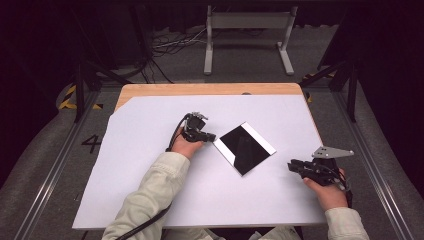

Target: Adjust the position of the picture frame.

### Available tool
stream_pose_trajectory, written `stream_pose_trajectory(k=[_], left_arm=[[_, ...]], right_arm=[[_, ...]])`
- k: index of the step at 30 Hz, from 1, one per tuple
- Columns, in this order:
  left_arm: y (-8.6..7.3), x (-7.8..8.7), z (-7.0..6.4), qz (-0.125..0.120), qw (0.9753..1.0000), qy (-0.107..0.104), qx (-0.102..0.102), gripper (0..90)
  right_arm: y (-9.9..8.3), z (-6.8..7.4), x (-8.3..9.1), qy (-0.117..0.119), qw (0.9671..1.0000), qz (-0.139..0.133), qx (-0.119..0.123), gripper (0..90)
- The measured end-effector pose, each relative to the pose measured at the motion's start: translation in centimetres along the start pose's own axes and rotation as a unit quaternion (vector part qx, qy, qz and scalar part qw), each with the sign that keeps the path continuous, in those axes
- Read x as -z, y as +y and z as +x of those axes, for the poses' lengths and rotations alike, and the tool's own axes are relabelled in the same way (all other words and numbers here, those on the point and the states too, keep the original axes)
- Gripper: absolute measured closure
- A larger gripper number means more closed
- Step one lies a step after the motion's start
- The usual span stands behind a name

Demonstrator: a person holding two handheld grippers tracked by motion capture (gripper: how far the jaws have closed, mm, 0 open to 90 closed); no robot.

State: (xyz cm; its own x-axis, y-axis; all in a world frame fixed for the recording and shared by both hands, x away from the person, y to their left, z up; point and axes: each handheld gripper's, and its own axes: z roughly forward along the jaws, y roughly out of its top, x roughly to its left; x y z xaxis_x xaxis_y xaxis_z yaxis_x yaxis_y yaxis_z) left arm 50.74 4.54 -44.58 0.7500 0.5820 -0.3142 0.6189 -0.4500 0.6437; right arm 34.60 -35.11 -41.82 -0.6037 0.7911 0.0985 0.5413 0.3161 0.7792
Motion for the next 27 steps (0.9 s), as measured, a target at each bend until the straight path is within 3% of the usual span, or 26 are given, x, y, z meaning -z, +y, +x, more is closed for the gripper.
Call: stream_pose_trajectory(k=[8, 19, 25, 27], left_arm=[[-0.6, 0.0, -2.1, 0.024, 0.9989, -0.013, -0.039, 90.0], [-1.5, -0.4, -5.6, 0.059, 0.9938, -0.043, -0.084, 90.0], [-1.9, -0.3, -6.0, 0.056, 0.9934, -0.051, -0.086, 90.0], [-2.2, 0.3, -6.2, 0.049, 0.9935, -0.035, -0.097, 90.0]], right_arm=[[0.1, -0.2, 0.0, 0.000, 1.0000, 0.005, -0.004, 74.4], [0.1, -0.4, -0.1, 0.002, 0.9998, 0.015, -0.015, 74.6], [0.2, -0.4, -0.2, 0.000, 0.9999, 0.011, -0.011, 77.9], [0.4, -0.4, -0.3, -0.007, 0.9998, 0.012, -0.013, 82.0]])
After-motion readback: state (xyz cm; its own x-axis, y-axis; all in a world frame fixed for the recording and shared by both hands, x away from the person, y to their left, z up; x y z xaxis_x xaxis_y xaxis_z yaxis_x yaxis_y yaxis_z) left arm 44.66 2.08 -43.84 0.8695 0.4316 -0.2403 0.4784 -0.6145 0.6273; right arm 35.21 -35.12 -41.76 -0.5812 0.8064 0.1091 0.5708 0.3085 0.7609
